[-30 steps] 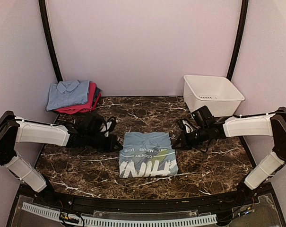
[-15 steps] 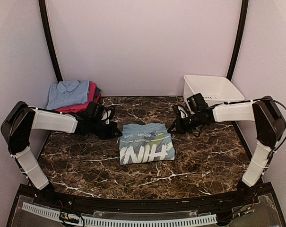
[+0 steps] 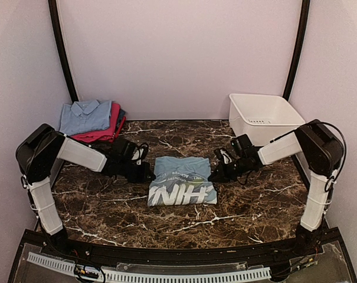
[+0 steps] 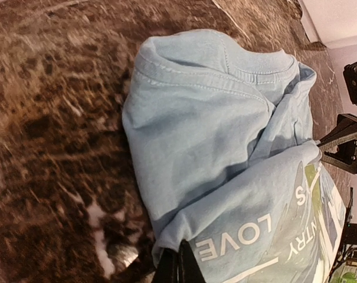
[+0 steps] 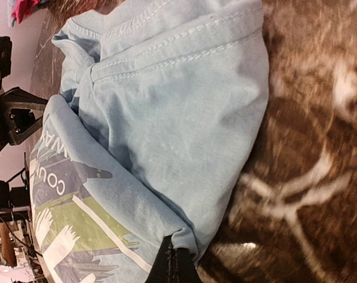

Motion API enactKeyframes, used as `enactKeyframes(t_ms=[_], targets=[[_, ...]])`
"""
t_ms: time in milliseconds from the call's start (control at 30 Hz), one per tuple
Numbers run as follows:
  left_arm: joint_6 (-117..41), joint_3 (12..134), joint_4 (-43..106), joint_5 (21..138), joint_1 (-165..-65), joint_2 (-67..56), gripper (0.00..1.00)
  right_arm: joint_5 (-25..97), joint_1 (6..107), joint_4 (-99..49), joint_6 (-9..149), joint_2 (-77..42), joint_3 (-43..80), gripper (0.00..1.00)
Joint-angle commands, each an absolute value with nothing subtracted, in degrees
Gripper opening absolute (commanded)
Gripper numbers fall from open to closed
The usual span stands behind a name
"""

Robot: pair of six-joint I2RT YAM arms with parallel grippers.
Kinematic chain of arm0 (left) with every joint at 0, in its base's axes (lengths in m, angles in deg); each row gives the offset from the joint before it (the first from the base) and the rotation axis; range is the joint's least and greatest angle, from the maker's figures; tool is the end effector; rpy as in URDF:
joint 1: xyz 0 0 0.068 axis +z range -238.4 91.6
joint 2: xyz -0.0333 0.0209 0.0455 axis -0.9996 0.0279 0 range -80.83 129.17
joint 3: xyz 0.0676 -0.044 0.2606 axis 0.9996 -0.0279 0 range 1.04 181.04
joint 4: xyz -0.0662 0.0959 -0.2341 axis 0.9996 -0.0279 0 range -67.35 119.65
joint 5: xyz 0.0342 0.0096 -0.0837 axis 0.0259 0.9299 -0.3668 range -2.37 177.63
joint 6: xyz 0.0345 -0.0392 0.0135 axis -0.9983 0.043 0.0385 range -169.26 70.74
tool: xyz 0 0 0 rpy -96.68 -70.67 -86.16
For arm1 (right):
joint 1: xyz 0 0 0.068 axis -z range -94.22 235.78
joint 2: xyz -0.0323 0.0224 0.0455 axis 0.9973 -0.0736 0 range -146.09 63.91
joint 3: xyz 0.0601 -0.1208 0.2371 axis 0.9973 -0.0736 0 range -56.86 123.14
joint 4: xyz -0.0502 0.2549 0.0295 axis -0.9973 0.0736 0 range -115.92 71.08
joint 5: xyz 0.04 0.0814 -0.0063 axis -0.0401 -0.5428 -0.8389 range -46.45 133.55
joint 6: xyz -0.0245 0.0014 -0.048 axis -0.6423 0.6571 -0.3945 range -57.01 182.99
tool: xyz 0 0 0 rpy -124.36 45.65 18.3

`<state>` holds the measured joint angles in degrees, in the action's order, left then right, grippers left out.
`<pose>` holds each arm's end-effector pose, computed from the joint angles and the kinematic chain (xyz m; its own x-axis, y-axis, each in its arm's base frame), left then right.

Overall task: Fold and stack the mixed laundry pile
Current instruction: Fold the 2/3-rectangle-folded T-shirt at the center of the board, then smooth out the square-folded T-shirt at the center of the board.

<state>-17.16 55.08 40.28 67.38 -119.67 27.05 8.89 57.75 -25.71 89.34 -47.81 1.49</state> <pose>0.3118 -0.2038 0.1288 -0.8691 -0.0555 -0.4915 0.2842 0.7572 -0.5880 0.3201 0.1933 0.1148 -0.9404 -0.0870 -0.3288 -0.2981 0.6763 0.6736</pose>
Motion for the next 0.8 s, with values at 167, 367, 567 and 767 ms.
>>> enactKeyframes(t_ms=[167,367,567,767], targets=[[-9.92,38.97,39.29,67.70,-131.86,15.31,0.00,10.79,51.22,-26.95,95.99,-32.45,-17.82,0.00],[-13.80,36.50,28.28,71.09,-133.13,0.65,0.28,12.32,50.31,-13.59,94.50,-17.08,-19.64,0.36],[-28.84,46.52,17.00,76.79,-133.04,-8.76,0.66,15.73,53.78,-2.04,86.11,-9.77,-11.61,0.62],[-48.50,53.32,18.51,70.37,-134.02,-3.14,0.62,8.28,54.24,-3.00,77.61,-22.96,2.68,0.47]])
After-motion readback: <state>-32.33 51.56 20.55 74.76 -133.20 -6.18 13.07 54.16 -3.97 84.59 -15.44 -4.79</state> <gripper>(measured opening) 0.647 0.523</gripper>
